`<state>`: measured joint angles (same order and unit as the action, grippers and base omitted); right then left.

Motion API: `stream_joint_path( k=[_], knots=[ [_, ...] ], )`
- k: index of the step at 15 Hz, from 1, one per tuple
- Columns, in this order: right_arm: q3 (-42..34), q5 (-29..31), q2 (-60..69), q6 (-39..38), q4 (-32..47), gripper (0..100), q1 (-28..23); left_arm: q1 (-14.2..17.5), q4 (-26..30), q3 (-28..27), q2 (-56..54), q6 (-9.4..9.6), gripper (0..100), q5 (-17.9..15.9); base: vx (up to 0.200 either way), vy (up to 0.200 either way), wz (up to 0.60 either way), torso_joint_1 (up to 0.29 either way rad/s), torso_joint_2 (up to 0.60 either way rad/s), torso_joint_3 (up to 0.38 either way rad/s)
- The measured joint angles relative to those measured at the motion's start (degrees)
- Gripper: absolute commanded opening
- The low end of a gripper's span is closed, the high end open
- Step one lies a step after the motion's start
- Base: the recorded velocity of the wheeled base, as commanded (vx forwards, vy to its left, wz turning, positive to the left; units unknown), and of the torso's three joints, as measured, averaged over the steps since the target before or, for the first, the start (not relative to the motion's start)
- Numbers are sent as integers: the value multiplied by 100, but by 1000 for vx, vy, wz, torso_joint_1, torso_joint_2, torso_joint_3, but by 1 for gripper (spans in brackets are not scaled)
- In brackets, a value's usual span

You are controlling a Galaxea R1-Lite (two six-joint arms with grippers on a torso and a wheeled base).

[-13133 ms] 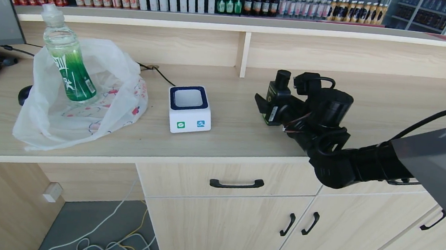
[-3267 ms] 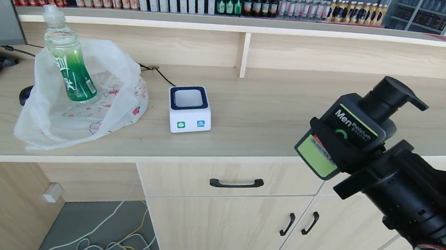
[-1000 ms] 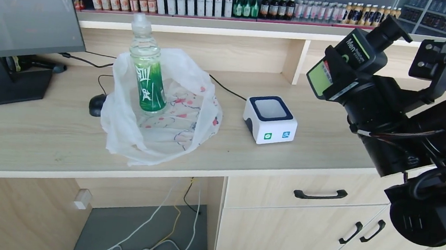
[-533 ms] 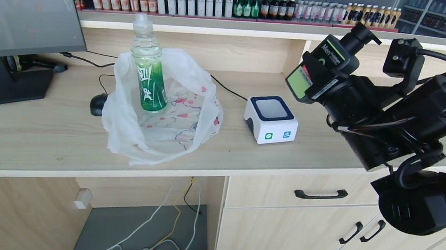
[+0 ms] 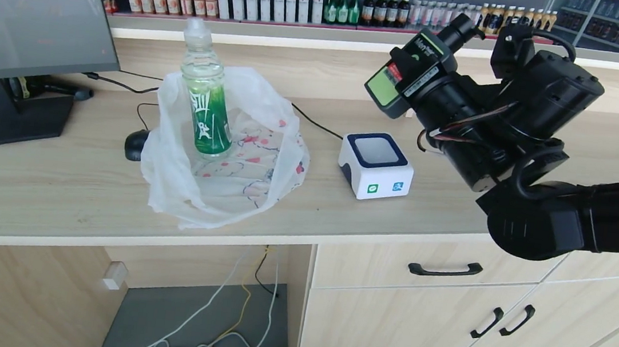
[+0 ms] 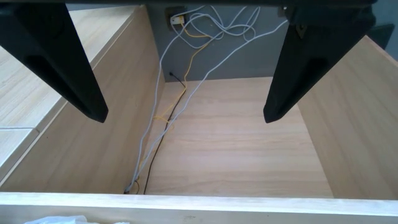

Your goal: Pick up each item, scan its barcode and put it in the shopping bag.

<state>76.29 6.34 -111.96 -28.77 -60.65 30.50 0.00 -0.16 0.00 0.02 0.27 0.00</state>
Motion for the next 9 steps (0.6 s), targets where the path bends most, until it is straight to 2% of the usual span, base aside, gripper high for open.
stream_joint_path(
  k=[4,9],
  knots=[
    [0,200,-130,-574,87,0,216,-5,0,0,0,0,100,0,0,0,0,0,0,0],
    [-449,477,-168,-1148,183,0,74,0,0,0,0,-2,100,0,0,0,0,0,0,0]
  ],
)
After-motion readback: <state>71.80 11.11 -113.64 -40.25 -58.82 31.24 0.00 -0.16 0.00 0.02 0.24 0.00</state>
